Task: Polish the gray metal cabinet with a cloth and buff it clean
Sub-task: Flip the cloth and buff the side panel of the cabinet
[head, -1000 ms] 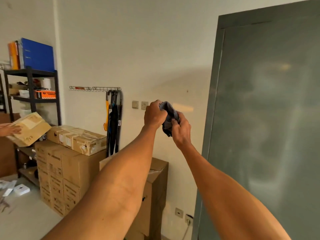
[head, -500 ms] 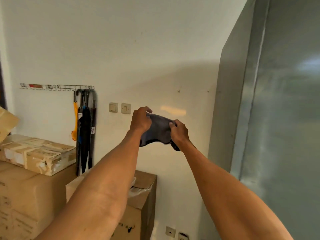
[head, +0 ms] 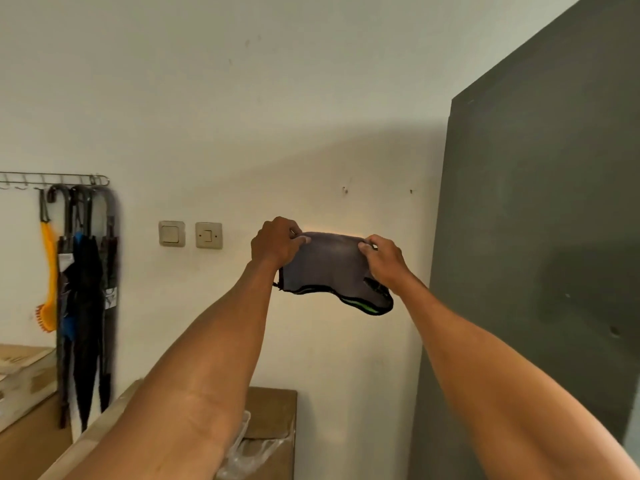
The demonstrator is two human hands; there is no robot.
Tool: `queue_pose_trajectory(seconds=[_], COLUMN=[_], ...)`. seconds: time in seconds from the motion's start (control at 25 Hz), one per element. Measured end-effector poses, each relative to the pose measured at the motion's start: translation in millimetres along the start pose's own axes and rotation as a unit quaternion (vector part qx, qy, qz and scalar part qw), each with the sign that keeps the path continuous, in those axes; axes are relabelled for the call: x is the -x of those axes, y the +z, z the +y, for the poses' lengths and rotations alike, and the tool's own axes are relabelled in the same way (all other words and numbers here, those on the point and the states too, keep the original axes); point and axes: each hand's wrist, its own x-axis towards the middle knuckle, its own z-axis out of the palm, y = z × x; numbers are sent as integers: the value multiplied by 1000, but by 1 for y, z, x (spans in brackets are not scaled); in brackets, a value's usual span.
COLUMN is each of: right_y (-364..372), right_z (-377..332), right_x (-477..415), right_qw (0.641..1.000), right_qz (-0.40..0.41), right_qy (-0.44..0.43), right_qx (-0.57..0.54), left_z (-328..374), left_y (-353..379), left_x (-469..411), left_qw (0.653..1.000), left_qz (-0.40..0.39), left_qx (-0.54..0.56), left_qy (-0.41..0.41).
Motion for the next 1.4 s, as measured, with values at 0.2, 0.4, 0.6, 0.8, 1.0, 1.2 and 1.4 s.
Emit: queue_pose_trajectory(seconds=[0.2, 0.4, 0.6, 0.8, 1.0, 1.2, 1.4], right_y=[5, 12, 18, 16, 11, 14, -1], right_z=[30, 56, 60, 65, 64, 64, 63], right_x=[-33, -53, -61, -76, -90, -83, -63], right_qw=[996, 978, 933, 920, 911, 887, 869], right_qz=[39, 86, 99, 84, 110, 185, 256], right_qy=[52, 184, 257, 244, 237, 241, 245], right_qx=[56, -52, -232, -294, -318, -347, -347], left_z=[0, 32, 57, 60, 60, 48, 34], left_y=[54, 95, 124, 140, 134, 131, 152], left_x=[-27, -44, -42, -56, -81, -96, -101], left_qw=[998, 981, 929, 894, 824, 748, 807], left_qz=[-35, -93, -262, -328, -395, -460, -309], left_qx=[34, 168, 260, 305, 406, 478, 497], left_qy=[-33, -30, -29, 21, -3, -32, -72])
